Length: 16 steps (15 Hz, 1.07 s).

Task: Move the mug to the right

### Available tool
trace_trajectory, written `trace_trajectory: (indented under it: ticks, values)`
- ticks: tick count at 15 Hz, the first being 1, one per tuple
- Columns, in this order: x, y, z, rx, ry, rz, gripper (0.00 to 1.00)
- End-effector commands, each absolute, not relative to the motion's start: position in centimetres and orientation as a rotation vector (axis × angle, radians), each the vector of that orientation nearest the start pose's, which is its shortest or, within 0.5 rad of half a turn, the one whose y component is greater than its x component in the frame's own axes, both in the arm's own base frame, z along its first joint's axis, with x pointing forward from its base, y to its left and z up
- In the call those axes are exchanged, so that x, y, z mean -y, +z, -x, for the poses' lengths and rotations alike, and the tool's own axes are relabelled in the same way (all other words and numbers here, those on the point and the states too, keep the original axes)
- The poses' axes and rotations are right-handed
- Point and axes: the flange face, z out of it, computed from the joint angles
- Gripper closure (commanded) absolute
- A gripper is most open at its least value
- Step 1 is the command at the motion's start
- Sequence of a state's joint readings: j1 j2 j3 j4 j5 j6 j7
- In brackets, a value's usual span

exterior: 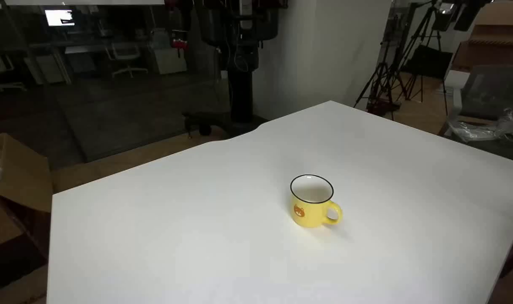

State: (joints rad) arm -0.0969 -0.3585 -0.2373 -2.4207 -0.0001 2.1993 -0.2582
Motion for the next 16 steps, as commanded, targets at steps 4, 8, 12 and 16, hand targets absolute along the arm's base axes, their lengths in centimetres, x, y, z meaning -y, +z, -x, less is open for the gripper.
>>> trace_trajectory:
  ticks: [4,8,12,16]
  values:
    - [14.98,45.12,-42.12,-0.104,-0.227,3.089,0.0]
    - [14.99,45.12,-42.12,-0.104,-0.227,3.089,0.0]
    - [14.99,45.13,-42.12,-0.104,-0.228,3.089,0.0]
    - [14.99,45.22,-42.41,-0.112,-0.295,3.093,0.0]
